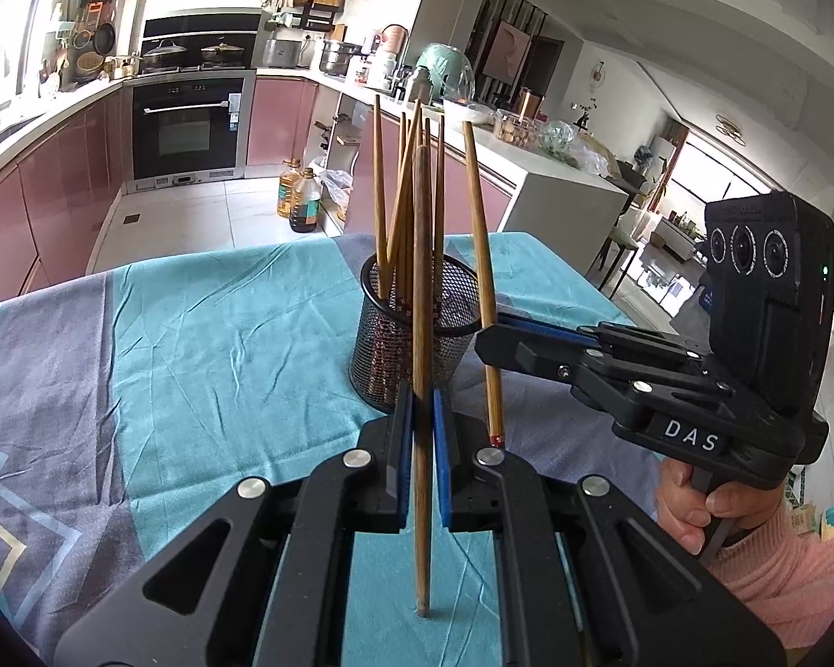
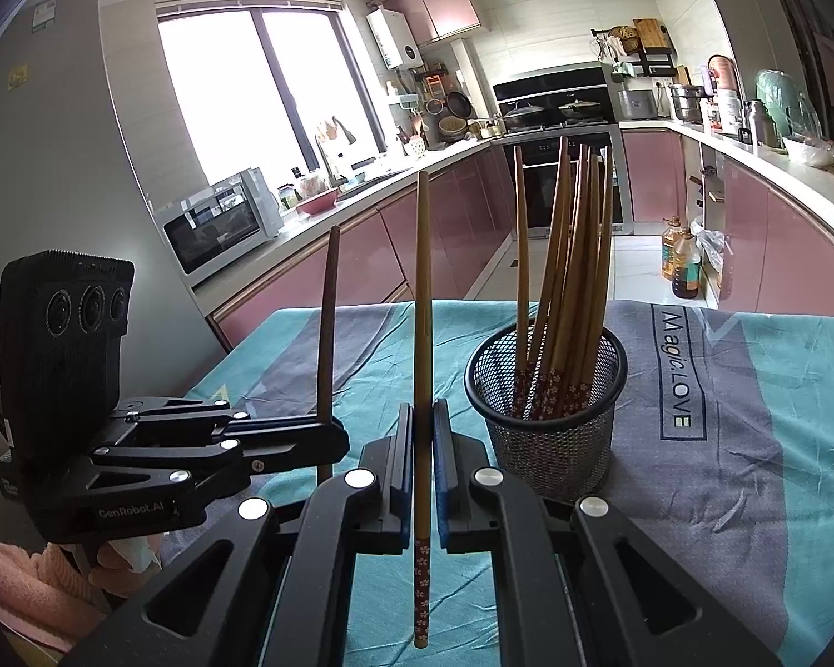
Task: Organize utensils
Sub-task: 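Carry both upright chopsticks toward the black mesh cup with both grippers, then bring the left gripper's chopstick to the cup rim while the right gripper follows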
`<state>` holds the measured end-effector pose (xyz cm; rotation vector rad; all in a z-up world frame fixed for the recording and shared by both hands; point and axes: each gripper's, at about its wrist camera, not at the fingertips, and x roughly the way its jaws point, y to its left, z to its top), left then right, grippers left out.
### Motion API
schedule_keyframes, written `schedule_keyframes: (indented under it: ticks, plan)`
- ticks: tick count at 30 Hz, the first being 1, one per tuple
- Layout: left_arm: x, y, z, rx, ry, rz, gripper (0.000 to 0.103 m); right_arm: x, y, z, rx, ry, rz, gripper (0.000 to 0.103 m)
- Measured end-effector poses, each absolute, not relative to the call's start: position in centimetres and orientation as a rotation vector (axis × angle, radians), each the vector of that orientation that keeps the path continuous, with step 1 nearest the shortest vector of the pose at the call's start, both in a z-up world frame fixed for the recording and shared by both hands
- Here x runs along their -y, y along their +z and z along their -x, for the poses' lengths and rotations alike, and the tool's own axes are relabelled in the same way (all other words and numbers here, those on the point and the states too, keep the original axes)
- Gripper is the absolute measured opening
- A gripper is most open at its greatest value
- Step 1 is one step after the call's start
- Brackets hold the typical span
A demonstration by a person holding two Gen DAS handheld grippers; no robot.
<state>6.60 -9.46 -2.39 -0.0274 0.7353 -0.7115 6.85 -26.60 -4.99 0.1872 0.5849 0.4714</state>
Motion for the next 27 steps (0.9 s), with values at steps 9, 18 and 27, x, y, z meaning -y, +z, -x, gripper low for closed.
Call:
schedule_keyframes:
  ticks: [9, 18, 27]
  plan:
    - [9.6, -2.16, -6.72, -0.727, -0.698, 0.027, 0.007, 26.85, -4.79, -6.77, -0.578, 0.459, -0.183, 0.006]
    - [9.6, -2.11, -6.9, -0.721, -0.681, 0.031, 0.007, 26.98, -4.87, -6.64, -0.578, 0.455, -0.183, 0.006]
    - [9.81, -2.13, -7.24, -0.716, -0.662, 0.028, 0.007, 27.21, -4.84, -6.64, -0.573, 0.448, -0.185, 0.006]
